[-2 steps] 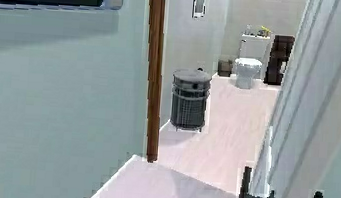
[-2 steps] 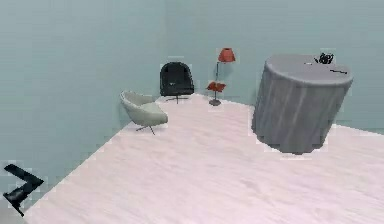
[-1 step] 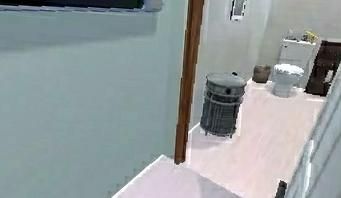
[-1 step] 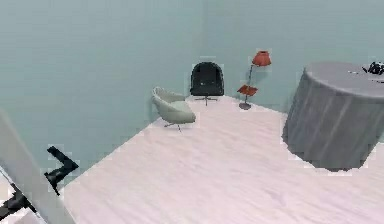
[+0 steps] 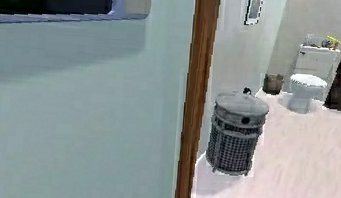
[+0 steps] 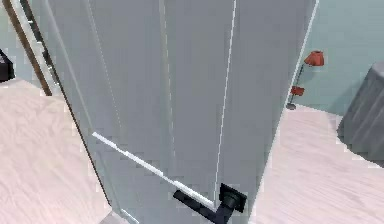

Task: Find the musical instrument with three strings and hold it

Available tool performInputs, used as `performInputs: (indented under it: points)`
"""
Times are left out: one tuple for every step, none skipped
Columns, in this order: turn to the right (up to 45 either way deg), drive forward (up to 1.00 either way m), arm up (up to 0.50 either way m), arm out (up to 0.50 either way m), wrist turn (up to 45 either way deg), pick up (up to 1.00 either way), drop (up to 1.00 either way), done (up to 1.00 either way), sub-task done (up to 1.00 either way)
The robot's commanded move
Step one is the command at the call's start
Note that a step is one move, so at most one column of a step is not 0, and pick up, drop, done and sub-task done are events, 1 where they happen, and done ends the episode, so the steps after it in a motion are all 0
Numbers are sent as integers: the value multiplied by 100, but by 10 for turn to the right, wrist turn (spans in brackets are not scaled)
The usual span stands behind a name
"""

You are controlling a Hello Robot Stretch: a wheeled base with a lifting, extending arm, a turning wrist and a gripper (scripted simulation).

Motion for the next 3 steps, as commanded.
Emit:
performInputs:
  points:
    - [300, 0, 0, 0, 0, 0, 0, 0, 0]
    - [0, 45, 0, 0, 0, 0, 0, 0, 0]
    - [30, 0, 0, 0, 0, 0, 0, 0, 0]
